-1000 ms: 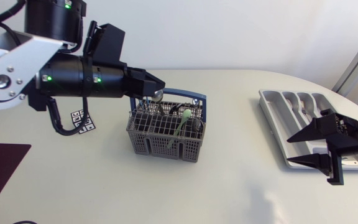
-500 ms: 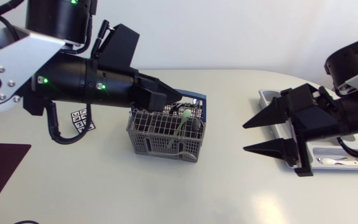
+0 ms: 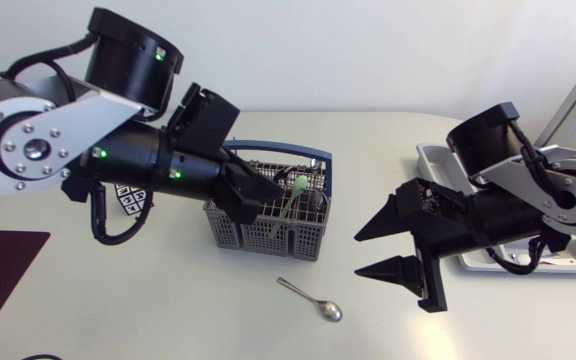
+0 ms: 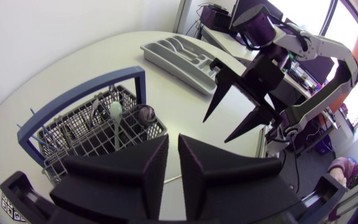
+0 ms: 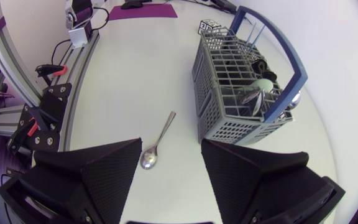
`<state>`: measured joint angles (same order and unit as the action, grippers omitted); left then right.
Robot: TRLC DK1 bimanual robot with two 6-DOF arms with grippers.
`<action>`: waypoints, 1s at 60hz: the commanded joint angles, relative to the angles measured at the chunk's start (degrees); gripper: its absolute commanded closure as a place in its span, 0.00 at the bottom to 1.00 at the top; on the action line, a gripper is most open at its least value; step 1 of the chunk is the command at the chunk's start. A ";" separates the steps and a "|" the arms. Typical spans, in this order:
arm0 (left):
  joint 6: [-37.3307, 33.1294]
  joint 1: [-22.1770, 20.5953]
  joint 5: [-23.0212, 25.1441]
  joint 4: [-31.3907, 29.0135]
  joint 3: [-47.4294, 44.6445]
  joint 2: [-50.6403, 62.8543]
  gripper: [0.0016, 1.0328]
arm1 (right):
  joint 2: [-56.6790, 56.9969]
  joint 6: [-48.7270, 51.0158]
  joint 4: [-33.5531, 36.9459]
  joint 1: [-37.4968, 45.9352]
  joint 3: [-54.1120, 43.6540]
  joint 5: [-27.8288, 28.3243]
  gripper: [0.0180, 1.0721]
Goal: Transfer all utensils from the basket to the drawer tray.
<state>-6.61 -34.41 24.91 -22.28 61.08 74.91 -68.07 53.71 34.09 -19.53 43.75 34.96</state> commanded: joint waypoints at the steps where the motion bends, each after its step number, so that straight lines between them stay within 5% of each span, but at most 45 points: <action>1: -5.25 -0.74 -1.18 -0.57 -3.42 1.02 0.69 | -1.18 -2.30 -0.42 -1.39 -2.53 -2.18 0.33; 11: -13.16 -6.28 -4.95 -0.30 -7.47 2.96 0.59 | -1.10 -2.12 -0.42 -1.21 -4.72 -3.50 0.33; 26: -23.89 -13.22 -10.32 0.49 -6.76 12.80 0.57 | 2.16 0.34 -0.07 2.21 -9.03 -3.58 0.33; 60: -37.95 -18.14 -15.33 0.75 3.08 32.49 0.47 | 8.57 11.85 7.66 14.52 -14.13 -1.21 0.33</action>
<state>-41.34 -51.96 10.31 -21.93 62.61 104.84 -60.31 62.87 40.34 -6.15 31.62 33.19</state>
